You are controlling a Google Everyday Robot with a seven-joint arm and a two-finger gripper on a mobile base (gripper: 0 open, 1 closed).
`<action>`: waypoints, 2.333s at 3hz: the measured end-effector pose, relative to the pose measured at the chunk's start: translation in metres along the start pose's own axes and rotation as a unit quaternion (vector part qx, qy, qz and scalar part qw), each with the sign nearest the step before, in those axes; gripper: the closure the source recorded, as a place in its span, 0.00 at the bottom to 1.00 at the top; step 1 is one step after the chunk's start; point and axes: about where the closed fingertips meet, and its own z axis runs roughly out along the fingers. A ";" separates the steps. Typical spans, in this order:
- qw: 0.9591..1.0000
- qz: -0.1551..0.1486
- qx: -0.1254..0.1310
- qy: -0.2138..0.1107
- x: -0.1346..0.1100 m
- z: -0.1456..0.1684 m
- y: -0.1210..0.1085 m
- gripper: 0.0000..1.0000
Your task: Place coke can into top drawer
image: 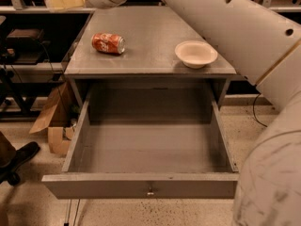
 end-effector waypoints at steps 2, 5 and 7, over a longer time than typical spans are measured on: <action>0.998 0.021 0.009 -0.053 0.017 0.061 -0.025 0.00; 0.994 0.043 0.094 0.033 0.073 0.068 -0.136 0.00; 0.990 0.035 0.112 0.075 0.097 0.067 -0.142 0.00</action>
Offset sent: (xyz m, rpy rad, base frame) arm 0.0764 0.0250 -0.0669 0.1398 -0.0559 -0.0844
